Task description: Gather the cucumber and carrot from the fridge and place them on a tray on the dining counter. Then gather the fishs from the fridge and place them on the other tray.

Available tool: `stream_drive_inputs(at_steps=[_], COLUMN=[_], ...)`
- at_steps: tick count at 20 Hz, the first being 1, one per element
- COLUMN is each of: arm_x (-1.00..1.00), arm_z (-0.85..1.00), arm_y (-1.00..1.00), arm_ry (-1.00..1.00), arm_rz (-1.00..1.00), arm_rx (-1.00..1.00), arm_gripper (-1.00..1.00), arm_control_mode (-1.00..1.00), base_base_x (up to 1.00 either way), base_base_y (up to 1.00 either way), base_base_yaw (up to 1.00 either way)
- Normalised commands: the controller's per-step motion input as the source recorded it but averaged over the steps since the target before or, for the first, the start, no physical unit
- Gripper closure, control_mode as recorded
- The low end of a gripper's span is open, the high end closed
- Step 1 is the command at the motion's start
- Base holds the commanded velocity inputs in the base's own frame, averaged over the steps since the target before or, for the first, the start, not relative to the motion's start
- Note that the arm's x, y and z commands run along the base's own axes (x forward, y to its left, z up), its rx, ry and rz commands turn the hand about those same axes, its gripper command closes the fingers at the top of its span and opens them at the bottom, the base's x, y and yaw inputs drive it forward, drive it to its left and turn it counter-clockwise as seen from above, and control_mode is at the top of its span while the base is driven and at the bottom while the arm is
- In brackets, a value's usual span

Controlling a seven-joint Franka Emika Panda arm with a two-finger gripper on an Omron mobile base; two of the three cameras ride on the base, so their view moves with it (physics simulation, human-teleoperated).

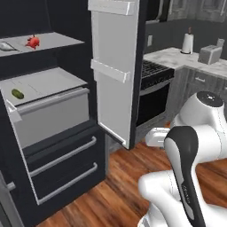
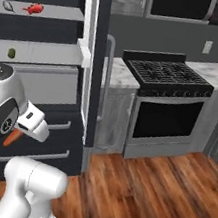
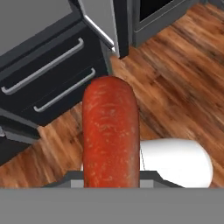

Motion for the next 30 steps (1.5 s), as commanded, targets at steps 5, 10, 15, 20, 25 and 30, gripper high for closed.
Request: stream_drive_inputs(at_steps=[5,10,15,20,25,30], arm_x=[0.00,0.00,0.00,0.00,0.00,0.00], arm_z=[0.00,0.00,0.00,0.00,0.00,0.00], arm_y=[0.00,0.00,0.00,0.00,0.00,0.00], arm_ry=[0.00,0.00,0.00,0.00,0.00,0.00], arm_rz=[0.00,0.00,0.00,0.00,0.00,0.00], arm_rx=[0.00,0.00,0.00,0.00,0.00,0.00], arm_gripper=[1.00,1.00,1.00,1.00,1.00,1.00], arm_control_mode=[1.00,1.00,1.00,1.00,1.00,1.00], base_base_x=[-0.40,-0.40,-0.34,-0.30,-0.22,-0.10], base_base_y=[0.00,-0.05,-0.08,-0.06,-0.05,-0.05], base_base_yaw=[-0.53,-0.51,-0.48,-0.48,-0.49,-0.50])
